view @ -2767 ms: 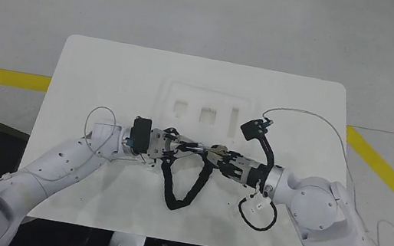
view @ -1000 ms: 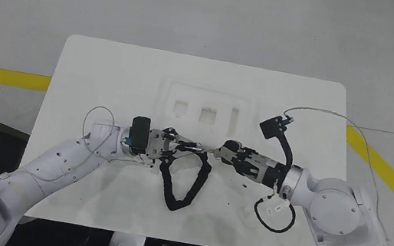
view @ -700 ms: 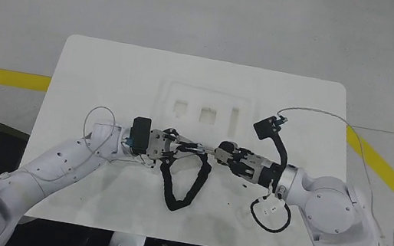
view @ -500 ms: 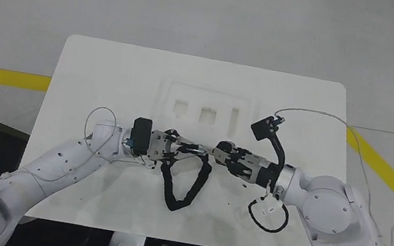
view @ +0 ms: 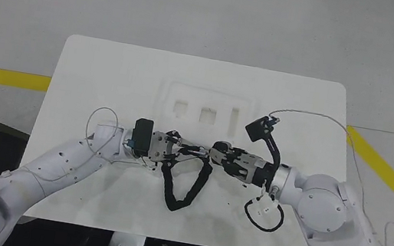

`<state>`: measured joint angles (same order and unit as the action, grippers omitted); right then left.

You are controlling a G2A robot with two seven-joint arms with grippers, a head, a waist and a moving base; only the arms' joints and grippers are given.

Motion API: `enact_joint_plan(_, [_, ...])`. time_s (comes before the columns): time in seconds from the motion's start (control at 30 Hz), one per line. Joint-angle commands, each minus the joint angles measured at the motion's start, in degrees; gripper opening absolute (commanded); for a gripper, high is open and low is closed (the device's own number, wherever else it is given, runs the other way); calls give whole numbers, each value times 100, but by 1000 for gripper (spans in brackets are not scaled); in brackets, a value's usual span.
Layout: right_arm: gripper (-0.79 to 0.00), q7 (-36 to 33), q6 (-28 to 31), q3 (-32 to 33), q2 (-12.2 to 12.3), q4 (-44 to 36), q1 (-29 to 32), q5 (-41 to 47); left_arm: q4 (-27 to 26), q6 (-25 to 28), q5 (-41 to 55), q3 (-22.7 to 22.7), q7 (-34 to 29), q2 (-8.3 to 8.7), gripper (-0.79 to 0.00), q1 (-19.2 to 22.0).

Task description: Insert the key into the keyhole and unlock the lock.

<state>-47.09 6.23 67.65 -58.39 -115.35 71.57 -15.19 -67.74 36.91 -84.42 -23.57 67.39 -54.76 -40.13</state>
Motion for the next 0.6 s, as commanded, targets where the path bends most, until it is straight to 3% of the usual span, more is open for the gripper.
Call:
enact_joint_plan(0.0, [0,35,-3,38,1,6,7,34,17,-8,25,23,7,2,-785,11])
enact_joint_plan(0.3, [0,97,428,446,49,-32,183,300,37,100,204,88,-100,58,-785,120])
enact_joint_plan(0.57, [0,144,1614,850,122,160,288,101,-245,1098,991,16,-1098,264,-785,381])
